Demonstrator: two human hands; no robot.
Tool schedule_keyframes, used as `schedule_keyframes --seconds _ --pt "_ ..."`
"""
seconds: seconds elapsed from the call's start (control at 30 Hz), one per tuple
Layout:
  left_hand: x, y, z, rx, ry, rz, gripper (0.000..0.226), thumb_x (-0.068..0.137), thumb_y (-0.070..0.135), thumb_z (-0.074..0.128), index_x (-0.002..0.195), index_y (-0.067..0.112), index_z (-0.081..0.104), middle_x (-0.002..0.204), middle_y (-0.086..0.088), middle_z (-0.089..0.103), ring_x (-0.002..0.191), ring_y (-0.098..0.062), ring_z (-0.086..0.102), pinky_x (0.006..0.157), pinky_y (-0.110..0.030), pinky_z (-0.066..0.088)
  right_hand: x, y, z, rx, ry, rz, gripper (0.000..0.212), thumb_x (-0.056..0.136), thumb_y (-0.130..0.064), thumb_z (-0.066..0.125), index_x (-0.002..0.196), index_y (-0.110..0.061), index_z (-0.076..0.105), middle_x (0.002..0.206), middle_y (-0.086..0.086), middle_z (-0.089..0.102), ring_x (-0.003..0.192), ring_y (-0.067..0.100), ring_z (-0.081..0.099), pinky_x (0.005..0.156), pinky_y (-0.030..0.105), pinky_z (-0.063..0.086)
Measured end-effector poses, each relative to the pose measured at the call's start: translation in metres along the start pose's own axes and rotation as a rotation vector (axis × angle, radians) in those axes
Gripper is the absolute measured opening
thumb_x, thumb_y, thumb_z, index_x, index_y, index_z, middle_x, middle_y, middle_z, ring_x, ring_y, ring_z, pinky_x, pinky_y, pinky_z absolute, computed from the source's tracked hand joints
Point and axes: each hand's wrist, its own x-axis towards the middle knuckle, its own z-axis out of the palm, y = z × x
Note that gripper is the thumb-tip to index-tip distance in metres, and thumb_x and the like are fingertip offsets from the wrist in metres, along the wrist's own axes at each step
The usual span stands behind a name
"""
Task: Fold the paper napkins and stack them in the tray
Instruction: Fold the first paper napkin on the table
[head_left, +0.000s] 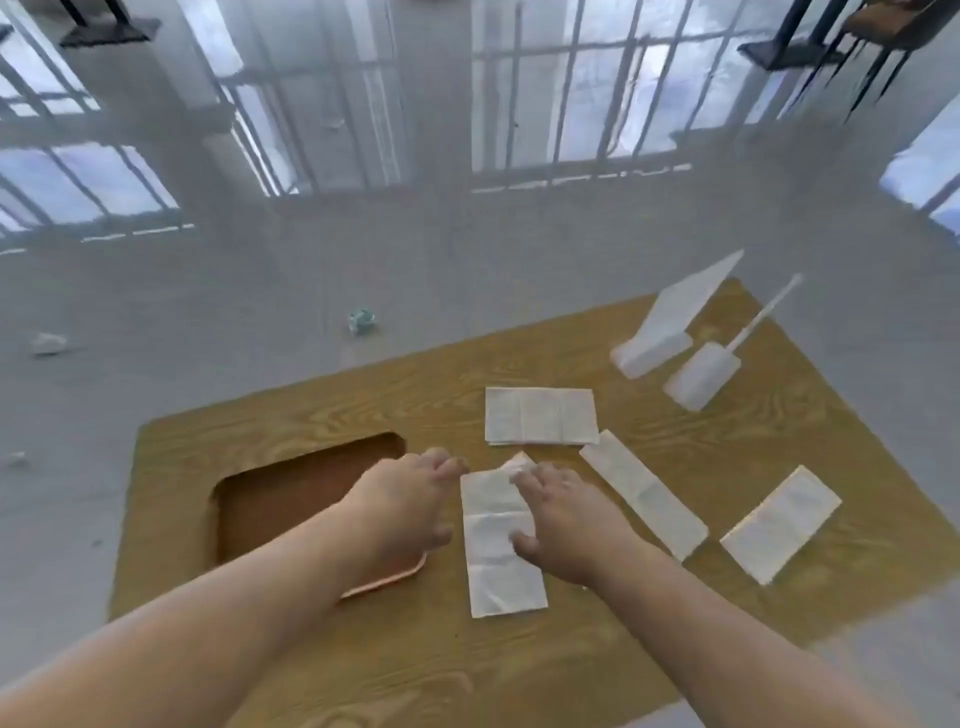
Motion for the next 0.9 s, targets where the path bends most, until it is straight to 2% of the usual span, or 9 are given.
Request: schedule_keyframes --seconds 0.13,0.23,0.33,0.43,0.53,0.6,0.7,0.8,0.9 --pt "0.016 0.009 0.055 0.054 -0.12 0.048 0.073 0.086 0.055 0.058 0.151 0.032 0.036 0.149 0.003 0.048 0.123 -0.023 0.056 0.093 -0.04 0.052 -0.008 0.006 0.075 0.012 -0.14 -0.069 0.058 0.092 -0.051 0.052 0.144 -0.027 0.04 0.141 0.001 0.051 0.128 0.027 0.048 0.105 0.041 0.045" --pt "0.033 0.009 0.078 -0.003 -0.035 0.013 0.067 0.091 0.055 0.056 0.151 0.027 0.041 0.152 0.002 0.047 0.126 -0.024 0.053 0.096 -0.041 0.052 -0.016 0.008 0.109 0.007 -0.098 -0.13 0.046 0.093 -0.042 0.05 0.136 -0.026 0.043 0.132 0.0 0.052 0.121 0.026 0.048 0.101 0.04 0.043" --pt "0.052 0.008 0.086 -0.088 0.056 -0.023 0.071 0.092 0.052 0.061 0.153 0.023 0.04 0.155 -0.001 0.045 0.131 -0.027 0.051 0.098 -0.042 0.053 -0.021 0.005 0.126 -0.001 -0.042 -0.226 0.044 0.092 -0.033 0.051 0.135 -0.022 0.045 0.137 0.002 0.052 0.128 0.028 0.047 0.111 0.042 0.042" --pt "0.066 0.004 0.088 -0.109 0.075 -0.121 0.082 0.09 0.06 0.065 0.155 0.02 0.037 0.156 -0.004 0.043 0.134 -0.029 0.049 0.101 -0.043 0.052 -0.018 0.008 0.132 0.025 -0.038 -0.325 0.046 0.095 -0.021 0.048 0.141 -0.019 0.042 0.149 0.006 0.048 0.147 0.033 0.034 0.125 0.043 0.023" --pt "0.07 0.0 0.092 -0.085 0.037 -0.239 0.085 0.083 0.071 0.068 0.145 0.017 0.046 0.141 -0.006 0.055 0.125 -0.029 0.054 0.098 -0.043 0.052 -0.01 0.014 0.126 0.05 -0.038 -0.333 0.05 0.097 -0.013 0.047 0.146 -0.019 0.037 0.157 0.006 0.041 0.154 0.03 0.022 0.124 0.039 0.008" --pt "0.069 -0.002 0.094 -0.047 0.027 -0.268 0.076 0.08 0.074 0.069 0.132 0.021 0.054 0.126 -0.002 0.063 0.113 -0.025 0.058 0.09 -0.041 0.051 -0.007 0.018 0.12 0.058 0.006 -0.321 0.049 0.094 -0.015 0.051 0.142 -0.019 0.042 0.15 0.006 0.049 0.148 0.032 0.034 0.124 0.045 0.024" --pt "0.068 -0.003 0.091 -0.071 -0.009 -0.293 0.056 0.079 0.072 0.071 0.113 0.029 0.061 0.115 0.003 0.065 0.108 -0.022 0.058 0.085 -0.038 0.046 -0.01 0.018 0.117 0.048 0.043 -0.326 0.043 0.091 -0.021 0.052 0.133 -0.021 0.051 0.132 0.001 0.059 0.122 0.026 0.053 0.106 0.043 0.048" --pt "0.069 -0.004 0.088 -0.131 -0.015 -0.304 0.043 0.082 0.064 0.072 0.106 0.03 0.062 0.116 0.001 0.06 0.11 -0.023 0.053 0.087 -0.039 0.046 -0.017 0.017 0.122 0.002 -0.007 -0.369 0.038 0.093 -0.022 0.048 0.131 -0.022 0.052 0.128 -0.001 0.059 0.118 0.024 0.052 0.103 0.041 0.047" --pt "0.069 -0.003 0.084 -0.187 0.051 -0.366 0.061 0.078 0.069 0.074 0.117 0.025 0.055 0.12 0.0 0.057 0.111 -0.024 0.053 0.088 -0.04 0.049 -0.018 0.017 0.125 -0.007 0.008 -0.354 0.039 0.094 -0.023 0.049 0.133 -0.022 0.05 0.132 0.0 0.058 0.123 0.026 0.051 0.107 0.041 0.045"
